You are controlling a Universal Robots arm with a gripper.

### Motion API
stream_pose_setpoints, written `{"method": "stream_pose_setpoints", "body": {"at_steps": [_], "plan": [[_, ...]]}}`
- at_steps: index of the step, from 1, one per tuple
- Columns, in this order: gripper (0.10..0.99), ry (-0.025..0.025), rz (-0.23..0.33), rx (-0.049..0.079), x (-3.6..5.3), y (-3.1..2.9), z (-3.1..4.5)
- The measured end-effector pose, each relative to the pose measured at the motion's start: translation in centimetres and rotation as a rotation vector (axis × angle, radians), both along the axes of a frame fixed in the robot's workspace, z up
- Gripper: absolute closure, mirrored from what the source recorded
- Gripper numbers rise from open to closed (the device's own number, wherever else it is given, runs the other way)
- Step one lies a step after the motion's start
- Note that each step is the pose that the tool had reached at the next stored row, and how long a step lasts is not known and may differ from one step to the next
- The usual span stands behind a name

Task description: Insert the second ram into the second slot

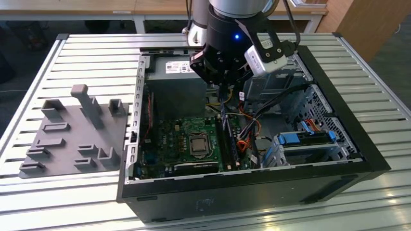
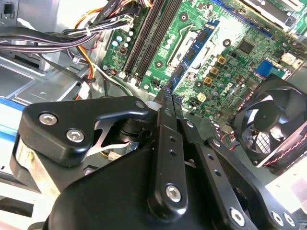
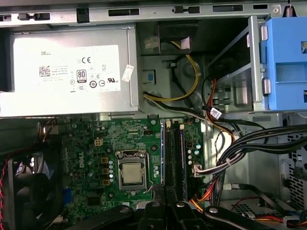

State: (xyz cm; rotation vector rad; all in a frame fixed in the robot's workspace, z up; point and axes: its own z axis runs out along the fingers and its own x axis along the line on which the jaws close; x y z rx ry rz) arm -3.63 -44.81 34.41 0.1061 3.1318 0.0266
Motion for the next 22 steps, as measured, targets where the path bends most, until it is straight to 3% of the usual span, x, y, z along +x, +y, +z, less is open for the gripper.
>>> {"method": "stream_pose_setpoints", "body": {"at_steps": [22], "plan": [[0.969, 0.0, 0.0, 0.0, 0.0, 0.0, -0.64]]}}
